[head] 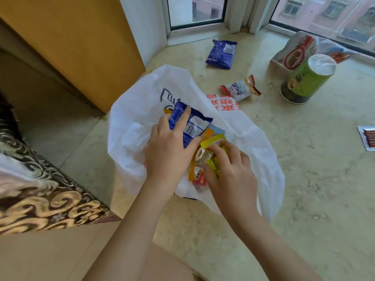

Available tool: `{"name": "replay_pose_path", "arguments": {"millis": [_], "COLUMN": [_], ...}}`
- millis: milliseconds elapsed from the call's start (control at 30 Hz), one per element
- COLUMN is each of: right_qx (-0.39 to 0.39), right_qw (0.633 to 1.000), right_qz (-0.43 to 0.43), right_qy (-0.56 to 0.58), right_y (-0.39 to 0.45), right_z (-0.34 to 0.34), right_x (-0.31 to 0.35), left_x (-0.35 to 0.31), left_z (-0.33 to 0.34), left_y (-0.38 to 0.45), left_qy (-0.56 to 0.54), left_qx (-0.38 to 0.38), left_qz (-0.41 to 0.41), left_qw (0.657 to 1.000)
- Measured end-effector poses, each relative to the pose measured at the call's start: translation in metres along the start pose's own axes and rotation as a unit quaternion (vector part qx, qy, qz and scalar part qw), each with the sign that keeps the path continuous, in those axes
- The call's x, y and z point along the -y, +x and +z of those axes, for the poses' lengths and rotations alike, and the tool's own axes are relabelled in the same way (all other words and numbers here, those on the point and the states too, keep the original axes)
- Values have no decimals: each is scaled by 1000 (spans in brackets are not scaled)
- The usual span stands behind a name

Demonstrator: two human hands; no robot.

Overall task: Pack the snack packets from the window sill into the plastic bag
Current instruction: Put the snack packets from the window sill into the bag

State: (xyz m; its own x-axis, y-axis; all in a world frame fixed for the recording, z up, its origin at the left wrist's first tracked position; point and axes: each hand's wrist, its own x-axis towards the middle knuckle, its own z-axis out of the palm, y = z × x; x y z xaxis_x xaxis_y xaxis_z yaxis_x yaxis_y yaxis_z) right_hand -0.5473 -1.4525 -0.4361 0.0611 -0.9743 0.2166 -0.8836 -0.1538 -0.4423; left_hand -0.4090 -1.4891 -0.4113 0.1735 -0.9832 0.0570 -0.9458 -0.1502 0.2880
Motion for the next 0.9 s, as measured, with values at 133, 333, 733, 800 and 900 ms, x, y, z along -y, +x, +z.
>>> {"name": "replay_pose_path", "arguments": {"millis": [133, 333, 733, 800, 900], "right_qx": [12, -3, -61, -66, -66], "right_qw": [1000, 998, 995, 996, 996], "right_qz": [6, -51, -74, -61, -44], "right_qy": [-24, -21, -10, -21, -39], "right_y": [3, -18, -40, -41, -41], "right_z": [5, -13, -68, -76, -88], "right_x": [-13, -20, -67, -84, -110], "left_x": [0, -6, -82, -102, -132], "left_z": [19, 20, -3, 0, 9], "left_y": [5, -21, -40, -36, -28], "left_qy": [3, 7, -33, -16, -3], "left_qx": [-11, -33, -129, -126, -94], "left_qz": [42, 55, 135, 144, 156], "left_qw": [999, 998, 982, 981, 983]}}
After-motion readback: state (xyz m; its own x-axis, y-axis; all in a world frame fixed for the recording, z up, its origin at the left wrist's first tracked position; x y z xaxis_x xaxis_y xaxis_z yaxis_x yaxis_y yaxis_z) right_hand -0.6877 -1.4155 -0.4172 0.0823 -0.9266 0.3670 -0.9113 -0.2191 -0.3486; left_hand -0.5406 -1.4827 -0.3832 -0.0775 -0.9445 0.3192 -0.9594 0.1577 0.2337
